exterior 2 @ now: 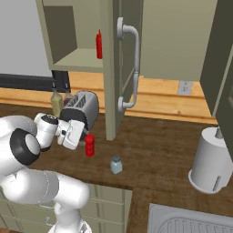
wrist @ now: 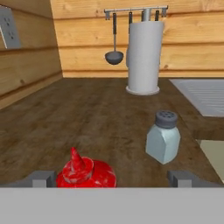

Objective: Put the shaker and condiment bottle from the counter next to their counterparts in the cabinet.

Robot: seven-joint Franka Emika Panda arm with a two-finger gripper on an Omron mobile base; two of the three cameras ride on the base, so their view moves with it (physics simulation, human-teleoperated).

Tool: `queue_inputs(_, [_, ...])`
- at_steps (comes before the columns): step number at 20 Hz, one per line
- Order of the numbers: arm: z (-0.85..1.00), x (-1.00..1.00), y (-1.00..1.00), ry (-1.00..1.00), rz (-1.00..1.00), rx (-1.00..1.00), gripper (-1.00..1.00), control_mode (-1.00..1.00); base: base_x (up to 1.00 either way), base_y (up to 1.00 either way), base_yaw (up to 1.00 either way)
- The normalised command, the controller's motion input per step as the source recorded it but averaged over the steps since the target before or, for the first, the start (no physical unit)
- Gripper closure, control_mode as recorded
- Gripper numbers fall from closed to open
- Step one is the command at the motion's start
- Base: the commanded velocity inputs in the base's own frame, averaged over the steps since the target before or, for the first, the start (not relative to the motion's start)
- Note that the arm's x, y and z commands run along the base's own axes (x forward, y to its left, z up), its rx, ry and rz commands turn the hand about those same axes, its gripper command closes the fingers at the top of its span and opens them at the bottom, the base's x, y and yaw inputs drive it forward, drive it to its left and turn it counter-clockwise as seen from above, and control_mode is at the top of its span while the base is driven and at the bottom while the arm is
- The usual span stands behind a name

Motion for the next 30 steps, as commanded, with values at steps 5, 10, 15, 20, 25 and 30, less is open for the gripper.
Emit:
queue_inputs(5, [0.0,0.0,0.06,-0.05,0.0,0.0,-1.0,-1.0,0.0,0.0,0.0])
queue_inputs(10, [0.0,0.0,0.11,-0.03,0.0,0.0,-1.0,-1.0,0.0,0.0,0.0])
queue_inputs(15, [-0.12,0.02,0.0,-0.01,0.0,0.0,-1.0,-1.0,0.0,0.0,0.0])
queue_inputs(20, [-0.24,0.0,0.0,-0.01,0.0,0.0,-1.0,-1.0,0.0,0.0,0.0])
queue_inputs(25, [-0.24,0.03,0.0,-0.03,0.0,0.0,-1.0,-1.0,0.0,0.0,0.0])
queue_inputs(30, [-0.21,0.01,0.0,-0.06,0.0,0.0,-1.0,-1.0,0.0,0.0,0.0])
